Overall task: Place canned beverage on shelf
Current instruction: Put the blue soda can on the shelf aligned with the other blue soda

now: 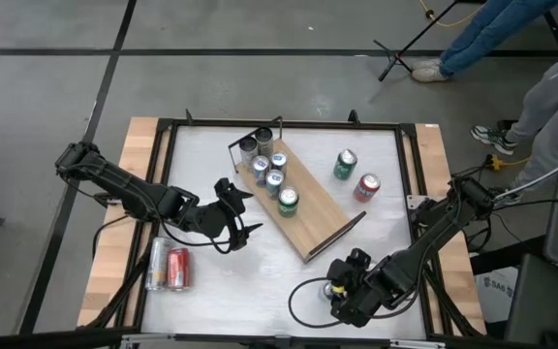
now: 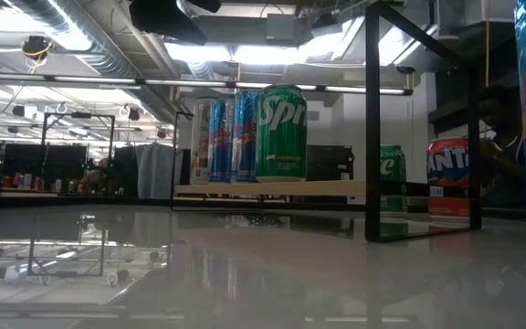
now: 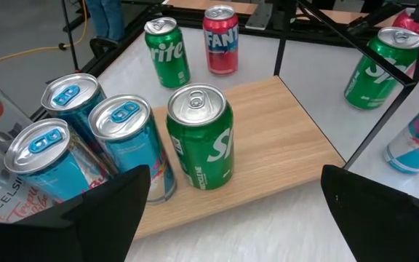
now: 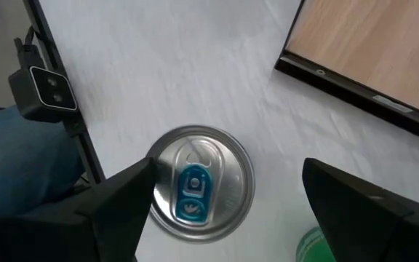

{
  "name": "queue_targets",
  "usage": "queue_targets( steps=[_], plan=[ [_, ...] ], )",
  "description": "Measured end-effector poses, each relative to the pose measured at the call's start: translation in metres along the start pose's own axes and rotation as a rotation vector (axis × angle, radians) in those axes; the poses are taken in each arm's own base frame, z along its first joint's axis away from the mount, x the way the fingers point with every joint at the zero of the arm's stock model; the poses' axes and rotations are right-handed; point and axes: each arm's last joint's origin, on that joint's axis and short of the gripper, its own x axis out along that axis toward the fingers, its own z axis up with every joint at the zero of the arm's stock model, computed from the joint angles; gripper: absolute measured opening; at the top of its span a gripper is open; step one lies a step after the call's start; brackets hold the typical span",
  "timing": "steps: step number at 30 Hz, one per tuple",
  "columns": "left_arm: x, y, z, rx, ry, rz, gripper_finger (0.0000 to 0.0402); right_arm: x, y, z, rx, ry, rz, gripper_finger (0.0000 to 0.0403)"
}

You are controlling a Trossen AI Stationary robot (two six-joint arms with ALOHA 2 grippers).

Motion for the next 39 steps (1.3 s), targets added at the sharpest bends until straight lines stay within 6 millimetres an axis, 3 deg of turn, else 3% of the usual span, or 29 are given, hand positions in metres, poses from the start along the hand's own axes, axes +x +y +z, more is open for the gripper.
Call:
queue_targets(
  steps=[9, 18, 39],
  plan=[
    [0.0, 0.0, 0.0, 0.0, 0.0, 0.0, 0.0394, -0.001, -0.001, 0.0, -0.016, 0.003, -0.006, 0.0341],
    [0.0, 0.0, 0.0, -0.001, 0.0, 0.0, 0.0394, -0.02, 0.006, 0.01, -0.018, -0.026, 0.009, 0.0341],
    [0.0, 0.0, 0.0, 0.0, 0.0, 0.0, 0.0394, -0.013, 0.005, 0.007, -0.029, -0.022, 0.026, 0.0341]
  ],
)
